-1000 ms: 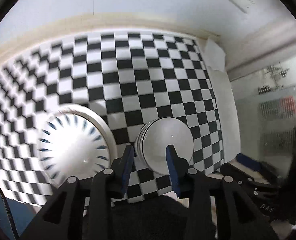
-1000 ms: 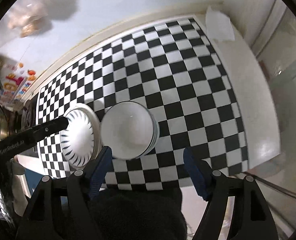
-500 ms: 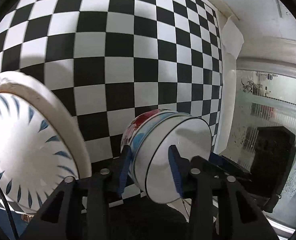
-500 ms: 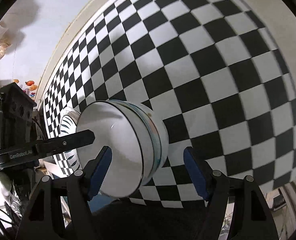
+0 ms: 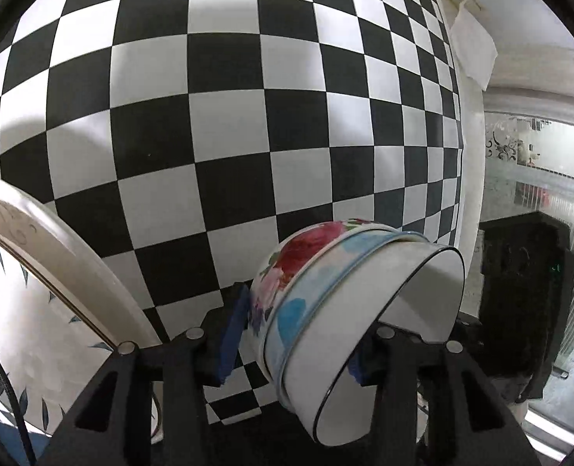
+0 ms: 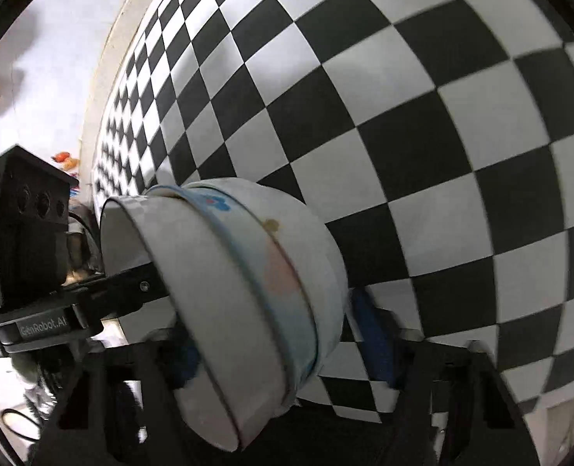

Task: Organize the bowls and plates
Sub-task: 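Carry the nested bowls with both grippers over the plate stack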

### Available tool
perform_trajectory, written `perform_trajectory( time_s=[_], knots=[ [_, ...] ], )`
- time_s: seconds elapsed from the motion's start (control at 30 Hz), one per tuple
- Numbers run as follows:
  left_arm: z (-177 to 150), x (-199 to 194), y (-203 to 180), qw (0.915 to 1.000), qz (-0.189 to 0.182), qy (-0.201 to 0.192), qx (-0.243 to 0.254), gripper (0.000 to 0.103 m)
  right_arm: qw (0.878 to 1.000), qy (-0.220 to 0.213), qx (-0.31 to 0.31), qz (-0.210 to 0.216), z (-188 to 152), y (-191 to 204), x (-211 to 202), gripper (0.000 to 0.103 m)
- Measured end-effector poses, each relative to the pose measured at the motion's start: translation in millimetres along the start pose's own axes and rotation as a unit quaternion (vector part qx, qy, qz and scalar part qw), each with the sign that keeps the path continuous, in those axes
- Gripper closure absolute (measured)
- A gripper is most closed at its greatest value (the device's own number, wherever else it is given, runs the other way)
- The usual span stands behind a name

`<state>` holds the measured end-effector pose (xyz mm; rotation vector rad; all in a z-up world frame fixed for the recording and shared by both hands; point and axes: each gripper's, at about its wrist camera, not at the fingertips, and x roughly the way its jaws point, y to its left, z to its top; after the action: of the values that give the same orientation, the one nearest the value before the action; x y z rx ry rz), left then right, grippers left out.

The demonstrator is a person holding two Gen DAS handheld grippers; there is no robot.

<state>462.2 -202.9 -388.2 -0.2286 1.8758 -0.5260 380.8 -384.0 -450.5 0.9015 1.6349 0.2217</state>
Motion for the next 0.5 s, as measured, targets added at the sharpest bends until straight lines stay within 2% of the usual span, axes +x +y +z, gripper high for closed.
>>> perform_trajectory(
  time_s=[0.13,0.5],
  knots=[
    [-4,-1,1,0.9999,-0.007,-0.009,0.002,0.065,1.0,-0.015,-0.001,0.009,-2,0,3,0.04],
    [-12,-8,-7,0.9993,-0.001,-0.028,0.027,0.065,0.998,-0.043,-0.036,-0.019,-1,18,-8,0.04]
  ],
)
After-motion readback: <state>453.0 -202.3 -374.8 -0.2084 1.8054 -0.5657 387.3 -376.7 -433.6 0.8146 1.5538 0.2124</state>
